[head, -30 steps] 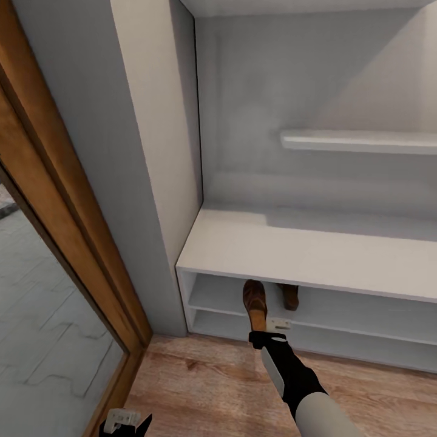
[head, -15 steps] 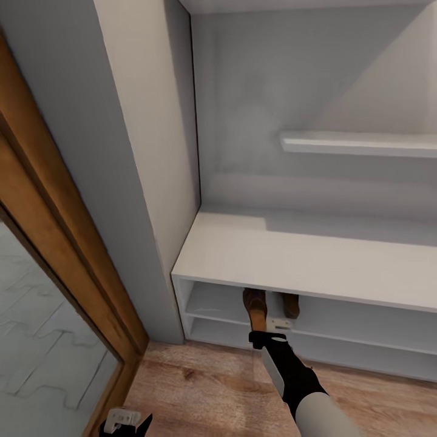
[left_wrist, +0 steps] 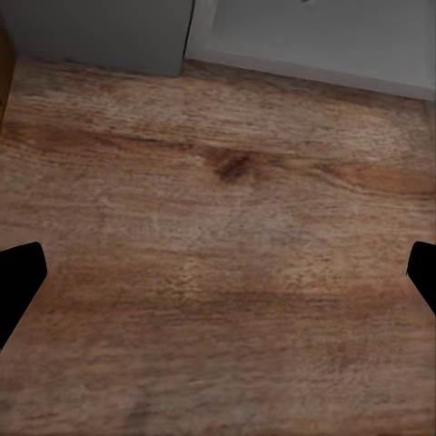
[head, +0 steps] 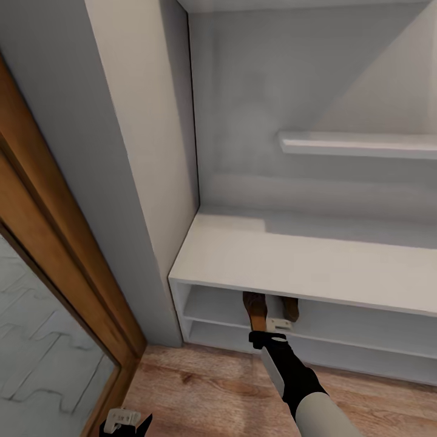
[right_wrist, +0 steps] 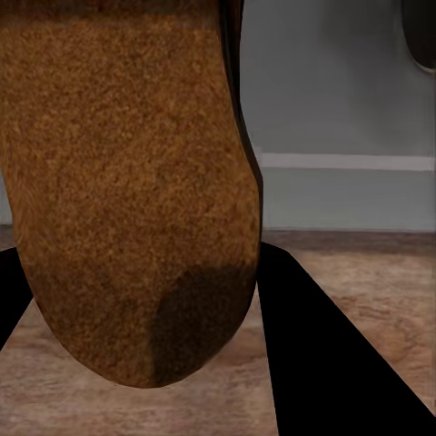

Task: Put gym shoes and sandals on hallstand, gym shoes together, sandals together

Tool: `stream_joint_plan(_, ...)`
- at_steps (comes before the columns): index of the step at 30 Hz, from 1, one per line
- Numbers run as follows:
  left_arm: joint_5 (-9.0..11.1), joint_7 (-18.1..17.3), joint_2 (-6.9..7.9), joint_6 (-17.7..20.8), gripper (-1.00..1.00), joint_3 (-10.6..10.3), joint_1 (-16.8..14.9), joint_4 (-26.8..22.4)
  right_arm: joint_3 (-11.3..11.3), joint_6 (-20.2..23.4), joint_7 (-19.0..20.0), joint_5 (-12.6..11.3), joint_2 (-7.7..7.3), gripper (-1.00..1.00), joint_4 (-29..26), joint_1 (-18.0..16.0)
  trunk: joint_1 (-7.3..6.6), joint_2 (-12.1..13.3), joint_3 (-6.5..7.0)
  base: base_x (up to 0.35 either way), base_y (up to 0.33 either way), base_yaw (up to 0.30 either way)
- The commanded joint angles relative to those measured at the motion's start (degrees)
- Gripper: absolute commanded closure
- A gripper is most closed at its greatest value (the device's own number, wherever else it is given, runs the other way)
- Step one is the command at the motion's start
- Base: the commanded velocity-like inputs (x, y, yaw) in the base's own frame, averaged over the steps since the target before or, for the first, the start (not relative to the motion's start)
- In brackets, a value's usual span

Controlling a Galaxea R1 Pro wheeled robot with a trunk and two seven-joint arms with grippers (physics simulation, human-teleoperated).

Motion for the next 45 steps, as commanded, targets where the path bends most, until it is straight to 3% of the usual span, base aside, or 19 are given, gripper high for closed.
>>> stream_joint_plan(1, 0.08, -0.46, -0.01, -0.06, -1.00, 0.27, -0.03, 0.04, 0.10, 0.21, -0.34, -0.62, 0.00, 1.00, -0.09, -0.01, 0.00, -0.02, -0.05, 0.168, -0.092, 0.000)
stream_joint_plan(45, 0.08, -0.46, 0.04, -0.07, -1.00, 0.27, -0.03, 0.04, 0.10, 0.21, -0.35, -0.62, 0.00, 1.00, -0.09, -0.01, 0.00, -0.02, -0.05, 0.084, -0.010, 0.000)
